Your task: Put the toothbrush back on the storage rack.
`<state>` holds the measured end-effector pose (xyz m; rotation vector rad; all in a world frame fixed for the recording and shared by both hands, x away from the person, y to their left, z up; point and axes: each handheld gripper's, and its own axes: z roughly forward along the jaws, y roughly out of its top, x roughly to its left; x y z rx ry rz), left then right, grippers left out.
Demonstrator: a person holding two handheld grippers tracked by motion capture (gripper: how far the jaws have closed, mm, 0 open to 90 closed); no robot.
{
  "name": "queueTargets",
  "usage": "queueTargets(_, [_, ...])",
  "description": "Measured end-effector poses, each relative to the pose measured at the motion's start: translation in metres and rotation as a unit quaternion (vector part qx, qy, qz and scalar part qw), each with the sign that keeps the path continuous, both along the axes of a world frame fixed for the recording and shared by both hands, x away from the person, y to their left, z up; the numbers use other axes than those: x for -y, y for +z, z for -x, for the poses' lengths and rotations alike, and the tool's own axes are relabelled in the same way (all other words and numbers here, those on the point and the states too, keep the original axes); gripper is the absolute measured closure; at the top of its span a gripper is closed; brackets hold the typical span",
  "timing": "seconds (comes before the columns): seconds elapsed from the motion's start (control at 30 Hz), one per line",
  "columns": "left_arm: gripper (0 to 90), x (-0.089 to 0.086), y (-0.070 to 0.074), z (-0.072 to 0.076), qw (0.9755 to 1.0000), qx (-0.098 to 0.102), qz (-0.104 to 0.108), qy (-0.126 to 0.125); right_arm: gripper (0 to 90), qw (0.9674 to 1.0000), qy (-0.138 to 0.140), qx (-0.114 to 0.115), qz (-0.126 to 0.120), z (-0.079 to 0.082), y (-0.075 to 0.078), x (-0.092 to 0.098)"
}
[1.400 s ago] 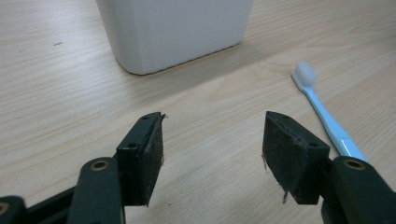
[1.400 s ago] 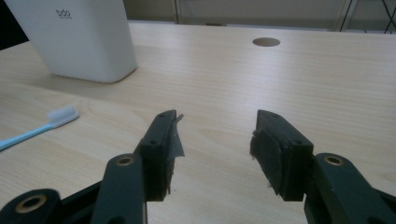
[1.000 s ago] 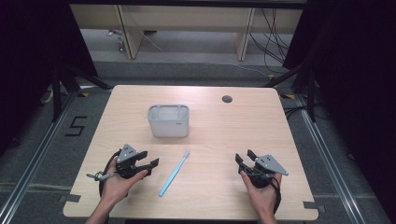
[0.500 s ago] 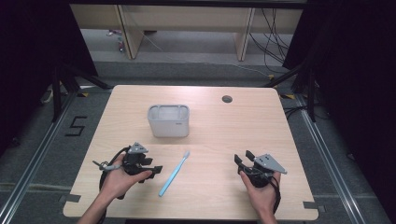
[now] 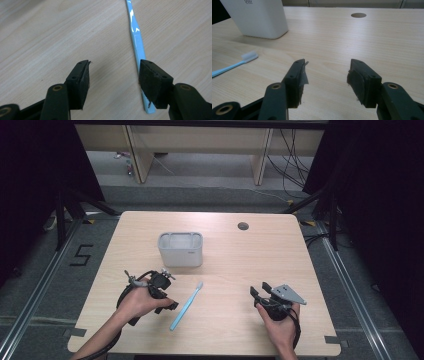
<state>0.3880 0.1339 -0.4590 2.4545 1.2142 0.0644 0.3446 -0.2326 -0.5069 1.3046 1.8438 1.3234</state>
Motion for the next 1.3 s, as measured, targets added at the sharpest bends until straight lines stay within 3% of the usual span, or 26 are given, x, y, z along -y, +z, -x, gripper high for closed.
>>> queueTargets(0.03, [42.0, 0.001, 0.001, -0.002, 1.0000, -0.005, -0.005, -0.006, 47.6, 1.0000, -0.002, 0.004, 0.001, 0.000, 0.000, 0.001])
queueTargets(0.1, [42.2, 0.006, 0.001, -0.003, 0.9998, -0.020, 0.001, 0.009, 47.5, 0.9999, -0.005, 0.007, 0.012, 0.000, 0.001, 0.002])
queueTargets(0.13, [42.3, 0.007, 0.001, -0.004, 0.9998, -0.018, -0.003, 0.001, 47.4, 0.9999, -0.005, 0.003, 0.008, -0.001, 0.001, 0.002])
queueTargets(0.17, [42.6, 0.008, 0.001, -0.006, 0.9995, -0.030, -0.005, 0.002, 47.4, 1.0000, -0.005, -0.006, 0.002, 0.000, 0.002, 0.002])
queueTargets(0.2, [42.8, 0.009, 0.001, -0.007, 0.9993, -0.034, -0.013, -0.002, 47.3, 1.0000, -0.004, 0.003, 0.001, -0.001, 0.000, 0.002])
queueTargets(0.23, [42.8, 0.010, 0.001, -0.009, 0.9991, -0.039, -0.018, -0.005, 47.3, 1.0000, -0.005, -0.001, -0.002, -0.001, 0.001, 0.002])
queueTargets(0.33, [43.6, 0.014, 0.001, -0.012, 0.9987, -0.046, -0.020, -0.008, 47.3, 0.9998, -0.012, 0.011, 0.008, -0.001, 0.002, 0.004])
queueTargets(0.4, [43.7, 0.018, 0.001, -0.013, 0.9986, -0.048, -0.020, -0.011, 47.3, 1.0000, -0.009, -0.001, 0.000, -0.001, 0.002, 0.004])
queueTargets(0.47, [44.2, 0.022, 0.000, -0.013, 0.9985, -0.048, -0.021, -0.015, 47.3, 0.9999, -0.010, 0.006, 0.003, -0.001, 0.002, 0.005])
queueTargets(0.67, [47.4, 0.036, -0.005, -0.012, 0.9975, -0.053, -0.032, -0.036, 47.2, 1.0000, -0.005, 0.001, -0.004, -0.001, 0.002, 0.003])
queueTargets(0.73, [50.0, 0.040, -0.009, -0.011, 0.9973, -0.054, -0.035, -0.037, 47.2, 0.9999, -0.009, 0.005, 0.006, -0.001, 0.002, 0.004])
queueTargets(0.87, [52.5, 0.045, -0.013, -0.012, 0.9957, -0.067, -0.047, -0.044, 47.2, 1.0000, -0.006, 0.005, 0.003, -0.002, 0.002, 0.005])
queueTargets(1.13, [55.7, 0.053, -0.017, -0.014, 0.9948, -0.080, -0.052, -0.037, 47.2, 1.0000, -0.007, 0.005, 0.001, -0.002, 0.002, 0.004])
queueTargets(1.3, [57.7, 0.056, -0.020, -0.015, 0.9938, -0.074, -0.064, -0.053, 47.1, 0.9999, -0.008, 0.008, 0.001, -0.002, 0.002, 0.004])
